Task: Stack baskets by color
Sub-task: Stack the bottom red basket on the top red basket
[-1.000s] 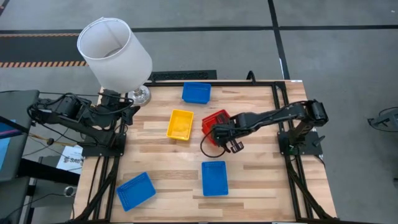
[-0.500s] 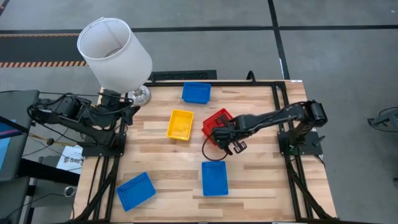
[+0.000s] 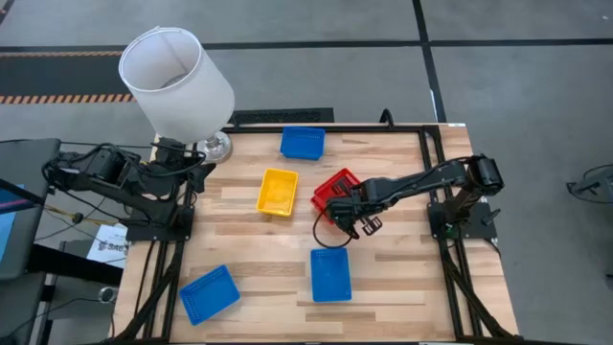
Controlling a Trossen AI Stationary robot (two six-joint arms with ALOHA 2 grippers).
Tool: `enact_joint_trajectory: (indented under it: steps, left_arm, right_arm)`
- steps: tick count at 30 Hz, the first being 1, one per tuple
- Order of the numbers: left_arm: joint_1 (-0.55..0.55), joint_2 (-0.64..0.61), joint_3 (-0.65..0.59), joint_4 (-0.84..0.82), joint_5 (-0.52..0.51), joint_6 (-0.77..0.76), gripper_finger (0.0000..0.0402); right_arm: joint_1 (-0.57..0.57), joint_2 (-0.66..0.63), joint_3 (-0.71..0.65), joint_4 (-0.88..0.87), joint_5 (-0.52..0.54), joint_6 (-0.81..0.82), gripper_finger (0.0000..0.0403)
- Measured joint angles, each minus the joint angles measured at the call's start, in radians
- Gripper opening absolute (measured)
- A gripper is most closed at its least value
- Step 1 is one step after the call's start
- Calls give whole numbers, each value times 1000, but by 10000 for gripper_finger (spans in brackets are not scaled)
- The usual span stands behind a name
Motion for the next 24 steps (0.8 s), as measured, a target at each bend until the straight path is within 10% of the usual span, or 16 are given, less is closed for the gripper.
enact_joint_trajectory:
  steps: [24]
  left_arm:
    - [0, 0, 0, -2, 0, 0, 238]
  right_arm:
    - [-8, 59, -2, 18, -47, 9, 28]
